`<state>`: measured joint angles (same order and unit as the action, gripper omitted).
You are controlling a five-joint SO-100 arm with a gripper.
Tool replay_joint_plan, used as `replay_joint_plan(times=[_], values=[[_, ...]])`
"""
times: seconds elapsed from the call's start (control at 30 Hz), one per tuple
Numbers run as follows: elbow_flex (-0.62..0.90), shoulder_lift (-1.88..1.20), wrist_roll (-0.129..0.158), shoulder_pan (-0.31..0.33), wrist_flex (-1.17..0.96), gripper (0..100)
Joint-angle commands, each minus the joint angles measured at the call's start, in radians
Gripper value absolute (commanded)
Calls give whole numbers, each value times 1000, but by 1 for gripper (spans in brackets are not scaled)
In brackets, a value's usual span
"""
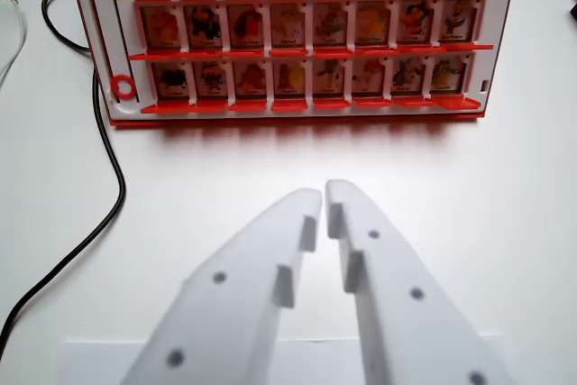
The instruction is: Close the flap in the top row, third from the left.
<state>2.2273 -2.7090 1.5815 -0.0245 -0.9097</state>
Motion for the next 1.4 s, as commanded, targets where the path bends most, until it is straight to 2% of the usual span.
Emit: replay_joint_plan(times=[0.0, 0.2, 0.33, 0.43, 0.77, 0.9, 1.37], values=[[-92, 86, 21, 6, 77, 0], [-121, 270, 40, -12, 192, 0], [-164, 408, 37, -34, 273, 0], [-204, 514, 48, -48, 328, 0], [-436, 847, 64, -89, 405, 0], [-497, 939, 80, -98, 433, 0], [-624, 1143, 58, -115, 482, 0]])
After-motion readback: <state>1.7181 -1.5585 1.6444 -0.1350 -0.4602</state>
